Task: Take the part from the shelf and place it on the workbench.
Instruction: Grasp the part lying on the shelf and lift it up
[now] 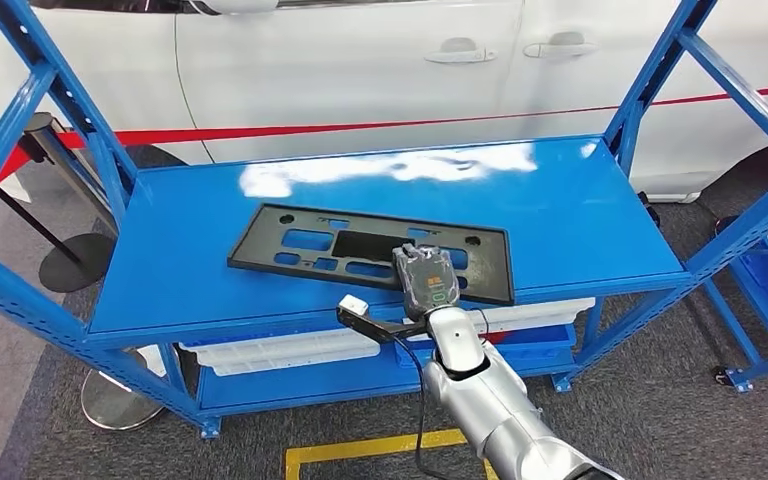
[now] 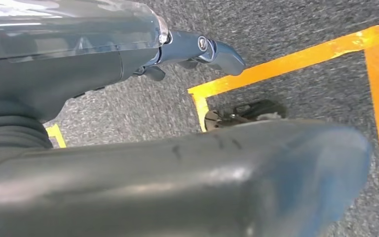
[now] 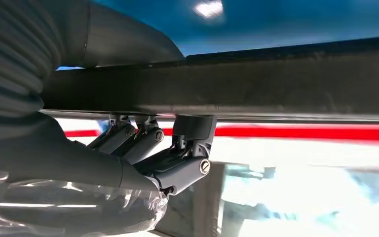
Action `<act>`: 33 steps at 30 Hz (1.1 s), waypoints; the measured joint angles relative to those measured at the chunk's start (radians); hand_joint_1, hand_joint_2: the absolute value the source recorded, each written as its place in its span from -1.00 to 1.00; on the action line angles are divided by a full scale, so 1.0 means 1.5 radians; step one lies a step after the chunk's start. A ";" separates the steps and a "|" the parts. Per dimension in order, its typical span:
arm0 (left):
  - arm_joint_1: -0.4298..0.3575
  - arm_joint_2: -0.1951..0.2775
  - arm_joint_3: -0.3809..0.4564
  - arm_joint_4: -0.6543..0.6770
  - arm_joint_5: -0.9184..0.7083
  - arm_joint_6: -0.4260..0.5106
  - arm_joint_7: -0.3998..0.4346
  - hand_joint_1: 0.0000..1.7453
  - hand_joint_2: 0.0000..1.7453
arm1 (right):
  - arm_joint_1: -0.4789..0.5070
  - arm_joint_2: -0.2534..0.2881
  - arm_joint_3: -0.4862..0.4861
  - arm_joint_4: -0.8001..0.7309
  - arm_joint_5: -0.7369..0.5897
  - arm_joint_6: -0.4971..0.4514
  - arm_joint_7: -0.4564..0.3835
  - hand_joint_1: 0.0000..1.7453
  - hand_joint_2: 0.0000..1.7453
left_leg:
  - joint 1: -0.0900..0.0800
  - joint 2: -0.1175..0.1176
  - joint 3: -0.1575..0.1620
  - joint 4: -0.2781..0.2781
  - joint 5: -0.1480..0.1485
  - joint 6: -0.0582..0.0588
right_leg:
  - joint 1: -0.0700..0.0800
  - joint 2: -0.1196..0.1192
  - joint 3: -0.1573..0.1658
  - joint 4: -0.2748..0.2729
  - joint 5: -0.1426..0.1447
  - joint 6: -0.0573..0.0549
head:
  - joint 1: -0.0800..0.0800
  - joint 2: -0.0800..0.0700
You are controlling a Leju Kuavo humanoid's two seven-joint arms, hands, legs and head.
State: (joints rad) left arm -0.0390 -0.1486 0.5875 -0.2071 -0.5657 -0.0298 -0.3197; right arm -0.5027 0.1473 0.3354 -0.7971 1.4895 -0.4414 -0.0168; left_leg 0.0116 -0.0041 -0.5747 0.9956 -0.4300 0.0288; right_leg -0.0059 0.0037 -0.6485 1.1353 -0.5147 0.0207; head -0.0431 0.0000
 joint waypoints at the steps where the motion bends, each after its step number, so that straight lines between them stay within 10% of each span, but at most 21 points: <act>1: 0.000 -0.001 0.001 0.000 0.000 0.002 0.000 -1.00 -1.00 | 0.010 0.003 -0.010 -0.030 -0.031 0.006 -0.026 1.00 1.00 | 0.000 0.000 -0.001 0.000 0.000 0.001 | -0.001 0.000 -0.023 0.047 -0.023 0.002 | 0.000 0.000; 4: 0.000 -0.002 0.005 0.000 0.001 0.010 0.000 -1.00 -1.00 | 0.040 0.014 -0.034 -0.141 -0.163 0.032 -0.094 1.00 1.00 | 0.000 -0.001 -0.001 0.002 -0.002 0.001 | -0.005 -0.001 -0.055 0.107 -0.029 0.006 | 0.000 0.000; 8: 0.000 -0.006 0.014 0.000 0.001 0.025 -0.001 -1.00 -1.00 | 0.049 0.021 -0.053 -0.331 -0.351 0.059 -0.132 1.00 1.00 | -0.002 -0.004 -0.002 0.014 -0.012 -0.009 | -0.006 -0.002 0.015 -0.048 0.048 0.002 | 0.000 0.000; 13: 0.001 -0.008 0.026 0.000 0.001 0.037 -0.001 -1.00 -1.00 | 0.047 0.012 -0.074 -0.497 -0.474 0.061 -0.146 1.00 1.00 | -0.002 -0.002 -0.005 0.023 -0.024 -0.026 | -0.005 0.000 0.025 -0.073 0.050 -0.015 | 0.000 0.000; 19: 0.002 -0.008 0.035 0.000 0.002 0.039 -0.009 -1.00 -1.00 | 0.063 -0.034 -0.102 -0.605 -0.615 0.063 -0.180 1.00 1.00 | 0.001 0.000 -0.092 0.210 -0.102 -0.034 | -0.005 -0.002 0.029 -0.076 0.049 -0.025 | 0.000 0.000; 24: 0.003 -0.008 0.048 0.000 0.007 0.061 -0.024 -1.00 -1.00 | 0.126 -0.075 -0.133 -0.673 -0.806 0.099 -0.240 1.00 1.00 | -0.002 -0.001 -0.008 0.032 -0.017 -0.021 | -0.002 0.000 0.034 -0.073 0.044 -0.016 | 0.000 0.000; 28: 0.004 -0.009 0.063 0.000 0.016 0.074 -0.031 -1.00 -1.00 | 0.186 -0.096 -0.156 -0.716 -0.915 0.157 -0.295 1.00 1.00 | -0.004 -0.002 -0.001 0.013 -0.010 -0.008 | -0.004 0.001 0.034 -0.075 0.045 0.000 | 0.000 0.000; 33: 0.001 -0.012 0.082 0.000 0.028 0.084 -0.034 -1.00 -1.00 | 0.241 -0.102 -0.166 -0.753 -0.968 0.218 -0.335 1.00 1.00 | -0.002 0.002 -0.010 0.006 0.003 0.006 | -0.006 0.001 -0.023 0.079 -0.057 0.011 | 0.000 0.000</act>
State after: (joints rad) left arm -0.0370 -0.1668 0.7098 -0.2071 -0.5239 0.0967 -0.3699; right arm -0.1414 -0.0064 0.0868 -1.9266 0.0369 -0.1149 -0.5198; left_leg 0.0088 -0.0014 -0.5896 1.0039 -0.4247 0.0379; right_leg -0.0152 0.0050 -0.6825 1.2545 -0.5996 0.0370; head -0.0431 0.0000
